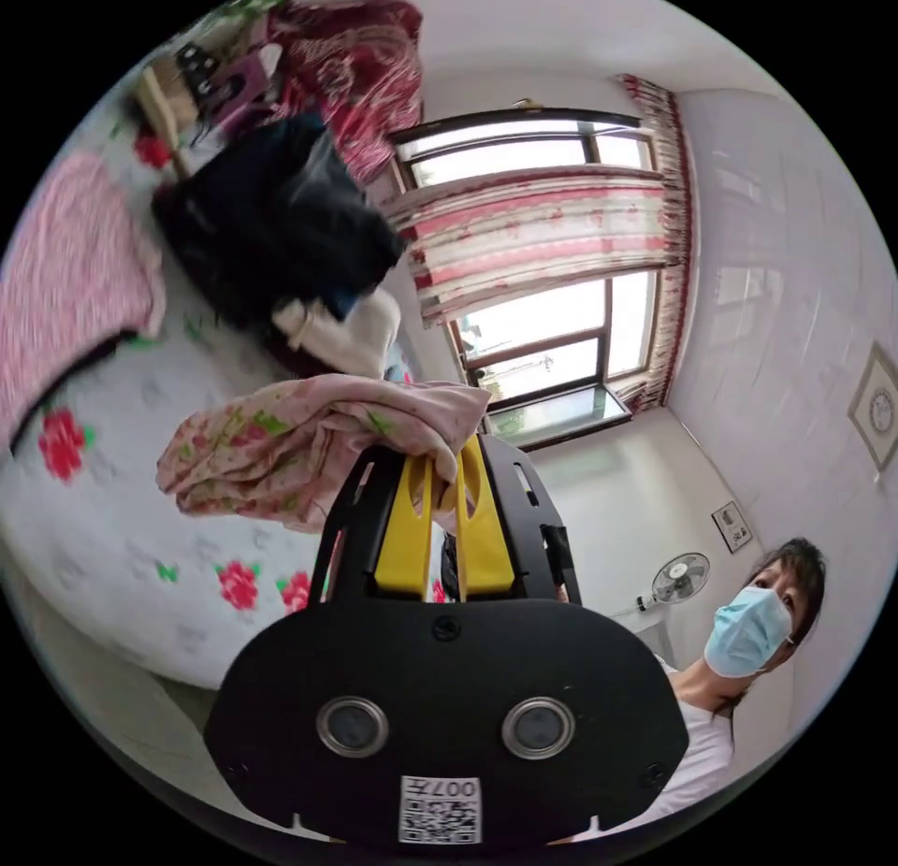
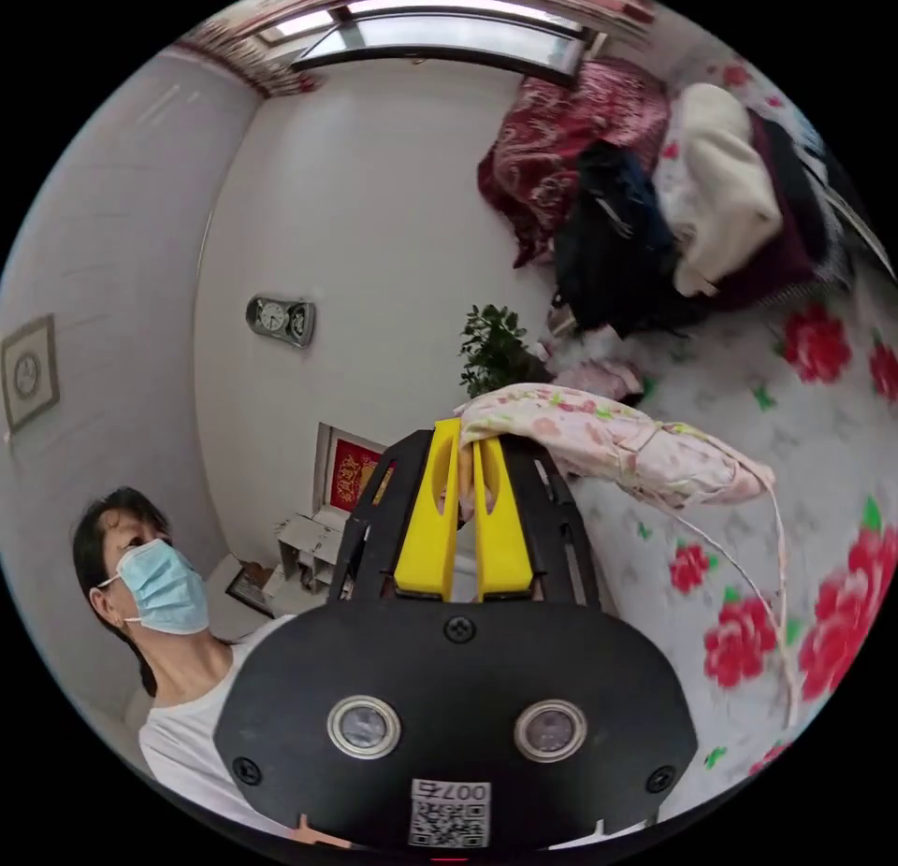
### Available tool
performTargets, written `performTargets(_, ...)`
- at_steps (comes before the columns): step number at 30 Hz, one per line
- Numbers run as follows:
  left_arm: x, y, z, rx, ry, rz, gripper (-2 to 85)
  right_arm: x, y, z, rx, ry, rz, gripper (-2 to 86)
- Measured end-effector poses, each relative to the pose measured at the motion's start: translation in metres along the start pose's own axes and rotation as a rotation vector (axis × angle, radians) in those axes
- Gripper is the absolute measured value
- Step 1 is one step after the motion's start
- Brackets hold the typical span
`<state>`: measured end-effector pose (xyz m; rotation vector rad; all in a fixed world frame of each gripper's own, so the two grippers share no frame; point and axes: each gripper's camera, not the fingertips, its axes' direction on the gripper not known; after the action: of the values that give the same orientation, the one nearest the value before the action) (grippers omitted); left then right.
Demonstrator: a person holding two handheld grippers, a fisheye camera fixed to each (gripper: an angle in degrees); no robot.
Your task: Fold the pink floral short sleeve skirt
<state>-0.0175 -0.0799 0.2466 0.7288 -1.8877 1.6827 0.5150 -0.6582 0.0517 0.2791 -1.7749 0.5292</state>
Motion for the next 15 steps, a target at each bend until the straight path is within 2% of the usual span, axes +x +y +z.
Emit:
performTargets(5, -0.003, -0.079, -0.084, 0.071, -0.086, 0.087, 0.0, -0.028, -0.071, 0.176, -0.033, 0.022, -0.180, -0.3)
performTargets(8, -0.046, -0.091, -0.135, 0.129, -0.168, 0.009, 0.9, 0.002, -0.074, 0.278, -0.099, 0.067, -0.138, 0.1)
performTargets(9, -0.072, -0.088, -0.154, 0.134, -0.221, -0.060, 1.4, 0.012, -0.070, 0.297, -0.117, 0.090, -0.122, 0.2)
performTargets(11, -0.115, -0.069, -0.179, 0.158, -0.353, -0.183, 2.0, 0.054, -0.043, 0.371, -0.278, 0.167, -0.052, 1.1)
performTargets(13, -0.164, -0.026, -0.205, 0.177, -0.518, -0.322, 1.4, 0.084, -0.012, 0.409, -0.418, 0.210, -0.009, 1.9)
performTargets(15, -0.189, 0.012, -0.216, 0.214, -0.557, -0.386, 0.3, 0.106, 0.021, 0.421, -0.509, 0.240, 0.018, 2.5)
